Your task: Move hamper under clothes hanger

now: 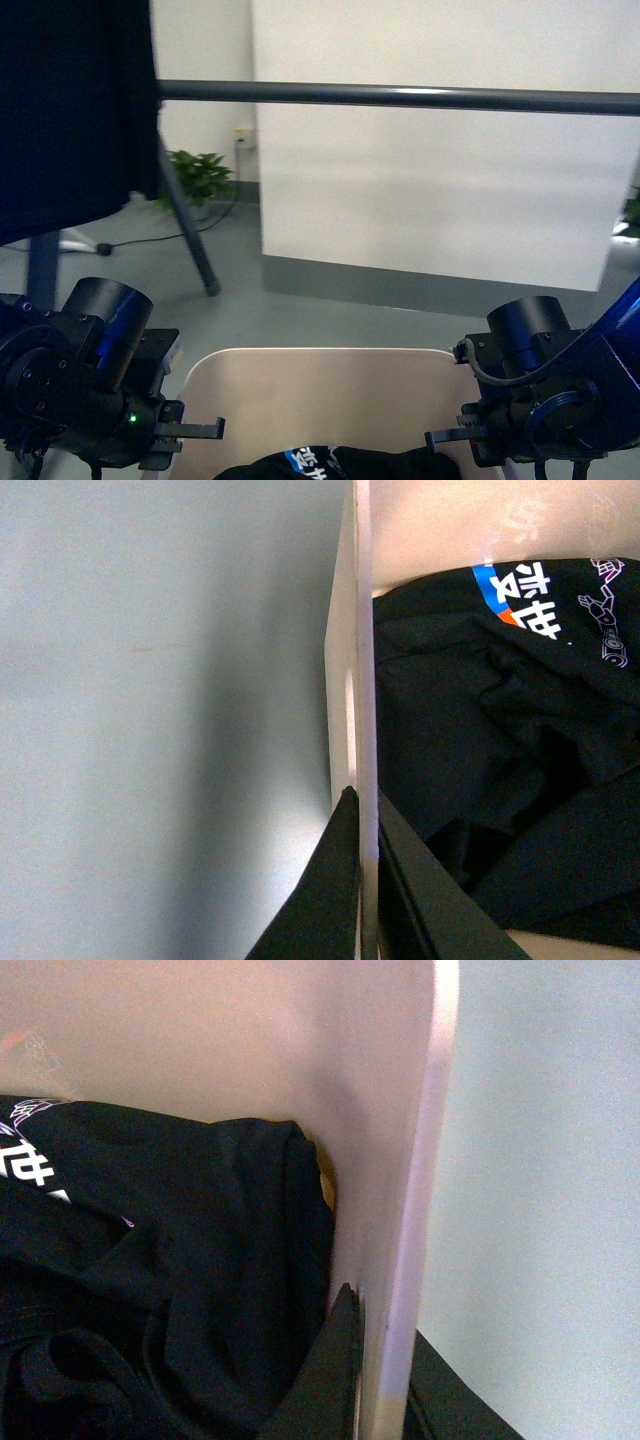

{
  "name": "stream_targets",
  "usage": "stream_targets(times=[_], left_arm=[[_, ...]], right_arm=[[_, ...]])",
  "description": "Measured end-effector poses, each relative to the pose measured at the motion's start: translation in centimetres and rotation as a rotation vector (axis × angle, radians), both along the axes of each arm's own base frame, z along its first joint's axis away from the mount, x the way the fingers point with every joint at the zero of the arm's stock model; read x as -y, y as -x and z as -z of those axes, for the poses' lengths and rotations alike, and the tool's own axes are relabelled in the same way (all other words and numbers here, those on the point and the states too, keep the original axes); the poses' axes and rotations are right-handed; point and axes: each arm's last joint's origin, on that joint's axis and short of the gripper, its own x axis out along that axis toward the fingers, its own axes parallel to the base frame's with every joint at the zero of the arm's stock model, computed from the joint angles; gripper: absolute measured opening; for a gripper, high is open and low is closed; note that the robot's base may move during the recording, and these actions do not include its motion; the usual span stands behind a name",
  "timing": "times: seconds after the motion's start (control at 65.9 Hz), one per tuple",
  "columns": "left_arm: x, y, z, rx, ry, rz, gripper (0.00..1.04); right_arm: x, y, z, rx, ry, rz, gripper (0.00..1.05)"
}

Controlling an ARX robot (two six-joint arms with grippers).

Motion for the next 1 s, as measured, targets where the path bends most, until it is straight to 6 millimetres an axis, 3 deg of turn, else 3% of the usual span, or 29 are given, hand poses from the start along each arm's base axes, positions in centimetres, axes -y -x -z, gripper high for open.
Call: stream_targets(times=[0.319,0.653,1.002], left_arm=[[1.1,0.1,0.0,-0.001,0.012,0.036,0.04],[-0.3,0.0,0.0,0.001,-0.008,-0.013,0.04],[0.2,0.0,0.0,-0.001,0.004,0.007,0.04]], right_arm=[[1.3,-0.1,0.0,0.0,0.016,0.034,0.05],[-0.5,0.1,0.0,-0.002,0.003,-0.017,0.05],[0.1,0.0,0.0,-0.001,0.006,-0.002,0.05]])
